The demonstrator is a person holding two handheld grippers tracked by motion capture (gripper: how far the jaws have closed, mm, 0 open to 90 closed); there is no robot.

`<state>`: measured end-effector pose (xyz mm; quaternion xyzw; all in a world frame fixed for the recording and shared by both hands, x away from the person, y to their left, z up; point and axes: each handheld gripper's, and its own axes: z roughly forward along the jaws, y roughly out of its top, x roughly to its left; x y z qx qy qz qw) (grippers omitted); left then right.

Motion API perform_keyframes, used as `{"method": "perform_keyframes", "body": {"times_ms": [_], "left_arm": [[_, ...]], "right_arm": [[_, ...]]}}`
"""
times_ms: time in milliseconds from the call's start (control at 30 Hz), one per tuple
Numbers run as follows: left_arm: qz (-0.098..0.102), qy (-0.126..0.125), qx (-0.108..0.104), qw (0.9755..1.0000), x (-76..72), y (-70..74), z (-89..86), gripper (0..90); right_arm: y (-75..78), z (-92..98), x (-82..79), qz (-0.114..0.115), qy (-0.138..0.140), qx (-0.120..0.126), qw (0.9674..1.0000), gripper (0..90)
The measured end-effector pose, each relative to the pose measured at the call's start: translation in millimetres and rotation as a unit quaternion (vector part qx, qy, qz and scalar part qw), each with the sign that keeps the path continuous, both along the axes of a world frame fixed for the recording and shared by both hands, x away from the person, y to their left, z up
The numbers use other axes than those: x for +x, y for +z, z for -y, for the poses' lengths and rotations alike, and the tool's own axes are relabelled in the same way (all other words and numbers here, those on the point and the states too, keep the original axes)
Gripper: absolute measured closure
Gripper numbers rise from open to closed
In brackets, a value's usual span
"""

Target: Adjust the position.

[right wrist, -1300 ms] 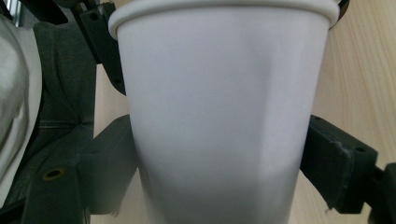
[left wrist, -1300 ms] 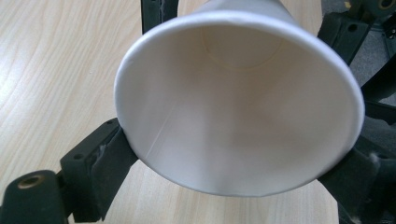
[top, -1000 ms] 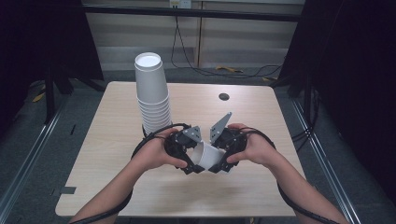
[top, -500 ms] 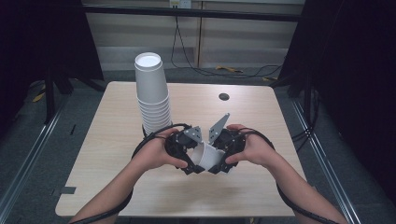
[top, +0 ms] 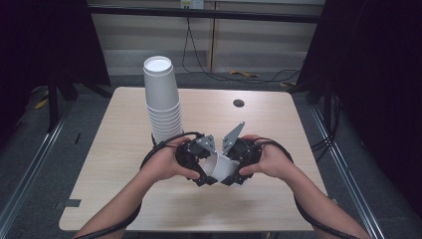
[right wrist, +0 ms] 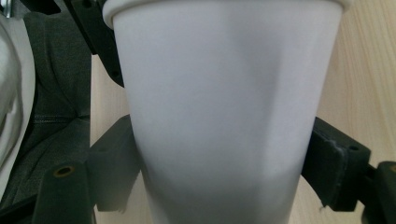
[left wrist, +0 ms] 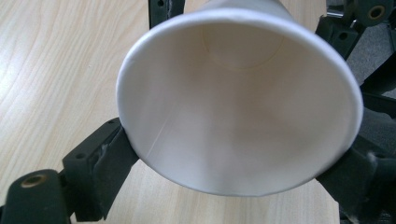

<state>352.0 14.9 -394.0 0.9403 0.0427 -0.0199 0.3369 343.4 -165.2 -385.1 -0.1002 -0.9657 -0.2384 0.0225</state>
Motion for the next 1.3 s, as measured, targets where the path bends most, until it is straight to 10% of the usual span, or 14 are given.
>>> {"method": "perform_keyframes", "body": {"times_ms": [1300], "left_arm": [[0.02,-0.004,-0.008,0.9998,0.8,4.6,0.3,9.7]], "right_arm": [[-9.5,4.7,1.0,0.014,-0.011,0.037,0.9992,19.4]]}}
